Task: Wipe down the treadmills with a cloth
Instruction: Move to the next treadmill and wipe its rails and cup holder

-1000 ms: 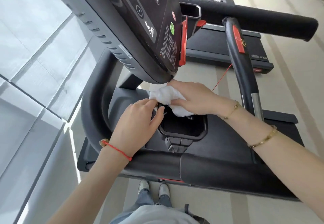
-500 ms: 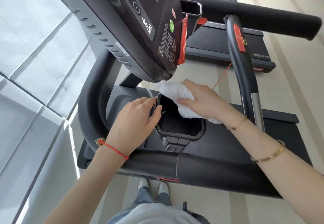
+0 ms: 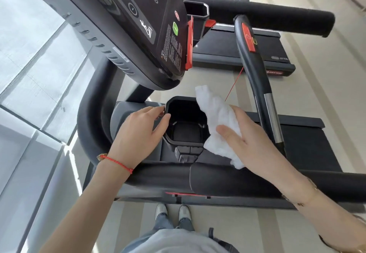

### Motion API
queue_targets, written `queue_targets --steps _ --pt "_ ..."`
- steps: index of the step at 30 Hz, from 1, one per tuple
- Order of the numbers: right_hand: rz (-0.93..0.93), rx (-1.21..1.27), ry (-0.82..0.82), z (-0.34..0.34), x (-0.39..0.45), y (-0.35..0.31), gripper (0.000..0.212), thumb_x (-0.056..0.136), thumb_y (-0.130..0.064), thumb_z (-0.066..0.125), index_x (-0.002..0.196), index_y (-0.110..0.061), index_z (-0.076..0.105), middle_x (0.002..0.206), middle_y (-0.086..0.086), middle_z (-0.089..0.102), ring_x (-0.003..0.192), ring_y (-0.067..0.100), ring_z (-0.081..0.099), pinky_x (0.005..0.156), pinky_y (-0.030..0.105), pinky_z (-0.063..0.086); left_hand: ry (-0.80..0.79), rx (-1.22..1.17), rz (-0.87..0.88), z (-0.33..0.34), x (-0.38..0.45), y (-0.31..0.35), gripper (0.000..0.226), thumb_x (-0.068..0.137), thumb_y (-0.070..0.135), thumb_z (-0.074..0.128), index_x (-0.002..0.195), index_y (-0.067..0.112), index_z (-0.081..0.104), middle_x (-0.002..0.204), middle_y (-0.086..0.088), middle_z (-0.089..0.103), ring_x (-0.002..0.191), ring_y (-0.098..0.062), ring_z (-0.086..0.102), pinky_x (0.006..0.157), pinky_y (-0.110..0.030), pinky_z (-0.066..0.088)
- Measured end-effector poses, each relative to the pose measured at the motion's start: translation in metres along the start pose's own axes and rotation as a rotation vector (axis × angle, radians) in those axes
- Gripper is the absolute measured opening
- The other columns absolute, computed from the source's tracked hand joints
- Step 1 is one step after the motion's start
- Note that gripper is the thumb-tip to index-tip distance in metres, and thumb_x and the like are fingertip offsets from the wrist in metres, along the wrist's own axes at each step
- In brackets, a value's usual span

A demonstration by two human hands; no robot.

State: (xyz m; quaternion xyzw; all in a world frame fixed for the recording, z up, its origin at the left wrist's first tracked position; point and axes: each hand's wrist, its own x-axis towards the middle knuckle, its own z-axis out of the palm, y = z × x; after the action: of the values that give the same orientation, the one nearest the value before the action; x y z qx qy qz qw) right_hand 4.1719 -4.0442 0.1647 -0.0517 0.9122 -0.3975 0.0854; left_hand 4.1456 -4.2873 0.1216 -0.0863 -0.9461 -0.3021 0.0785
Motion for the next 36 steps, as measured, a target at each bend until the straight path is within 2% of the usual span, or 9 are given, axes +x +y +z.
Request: queue_targets --steps 3,8,10,12,14,16,21,27,36 --pt "-0.223 -0.122 -0.107 -0.013 -0.01 -0.007 0.056 0.093 -0.054 0.04 0.144 -0.034 0.031 0.145 -0.026 0.032 0.13 -0.01 0.03 0.099 -0.002 0.022 0.038 -0.092 -0.019 -0.004 -0.001 -0.003 0.033 0.098 0.031 0.047 0.119 0.019 0.069 0.111 0.005 0.072 0.1 -0.01 0.065 0.085 -0.011 0.039" --pt "-0.39 -0.345 -0.348 0.015 -0.006 -0.016 0.067 0.089 -0.062 0.031 0.145 -0.024 0.034 0.152 -0.015 0.029 0.142 0.0 0.014 0.111 0.008 0.013 0.087 -0.187 -0.032 -0.014 -0.006 -0.006 0.027 0.1 0.023 0.048 0.116 0.018 0.07 0.108 0.009 0.072 0.1 -0.006 0.067 0.096 -0.019 0.046" --pt "-0.365 -0.413 -0.383 0.034 0.007 -0.023 0.054 0.096 -0.055 0.038 0.133 -0.017 0.044 0.137 -0.005 0.047 0.136 0.009 0.027 0.102 0.01 0.019 0.086 -0.201 -0.042 -0.015 -0.01 -0.005 0.027 0.101 0.022 0.049 0.115 0.016 0.071 0.106 0.012 0.071 0.098 -0.005 0.067 0.094 -0.015 0.045" --pt "-0.347 -0.486 -0.355 0.049 0.018 -0.031 0.038 0.099 -0.052 0.038 0.112 -0.017 0.046 0.11 -0.003 0.055 0.102 0.017 0.05 0.083 0.029 0.033 0.073 -0.201 -0.055 -0.014 -0.013 -0.004 0.026 0.1 0.021 0.05 0.114 0.016 0.071 0.103 0.015 0.069 0.097 -0.004 0.066 0.089 -0.005 0.04" --pt "-0.399 -0.586 -0.293 0.05 0.021 -0.031 0.037 0.098 -0.054 0.036 0.103 -0.018 0.044 0.098 -0.004 0.057 0.084 0.017 0.051 0.071 0.033 0.031 0.044 -0.202 -0.061 -0.013 -0.015 -0.004 0.026 0.099 0.023 0.051 0.115 0.017 0.071 0.104 0.014 0.07 0.096 -0.002 0.065 0.084 0.0 0.038" --pt "-0.477 -0.612 -0.247 0.04 0.016 -0.022 0.037 0.098 -0.05 0.04 0.105 -0.016 0.051 0.096 -0.003 0.06 0.085 0.018 0.056 0.07 0.028 0.028 0.016 -0.199 -0.063 -0.012 -0.015 -0.004 0.029 0.098 0.029 0.051 0.117 0.02 0.07 0.103 0.013 0.071 0.094 0.003 0.064 0.083 0.0 0.038" --pt "-0.686 -0.757 -0.232 0.007 0.01 -0.005 0.048 0.094 -0.043 0.042 0.113 -0.006 0.067 0.102 0.004 0.07 0.095 0.022 0.067 0.082 0.032 0.055 -0.028 -0.146 -0.023 -0.012 -0.014 -0.003 0.035 0.094 0.038 0.052 0.123 0.023 0.067 0.102 0.015 0.07 0.095 0.004 0.063 0.09 -0.009 0.043" --pt "-0.498 -0.672 -0.282 0.049 0.026 -0.032 0.036 0.099 -0.052 0.037 0.101 -0.017 0.047 0.096 -0.005 0.06 0.087 0.019 0.057 0.076 0.037 0.042 -0.024 -0.159 -0.011 -0.011 -0.014 -0.006 0.031 0.094 0.027 0.058 0.122 0.018 0.068 0.1 0.012 0.07 0.092 0.002 0.064 0.085 -0.002 0.04" --pt "-0.67 -0.705 -0.287 0.002 0.014 -0.005 0.037 0.095 -0.029 0.047 0.118 -0.007 0.066 0.112 0.005 0.068 0.107 0.022 0.063 0.091 0.033 0.049 -0.015 -0.138 0.005 -0.012 -0.016 -0.006 0.033 0.094 0.032 0.055 0.123 0.02 0.067 0.101 0.013 0.07 0.094 0.005 0.063 0.088 0.0 0.037"
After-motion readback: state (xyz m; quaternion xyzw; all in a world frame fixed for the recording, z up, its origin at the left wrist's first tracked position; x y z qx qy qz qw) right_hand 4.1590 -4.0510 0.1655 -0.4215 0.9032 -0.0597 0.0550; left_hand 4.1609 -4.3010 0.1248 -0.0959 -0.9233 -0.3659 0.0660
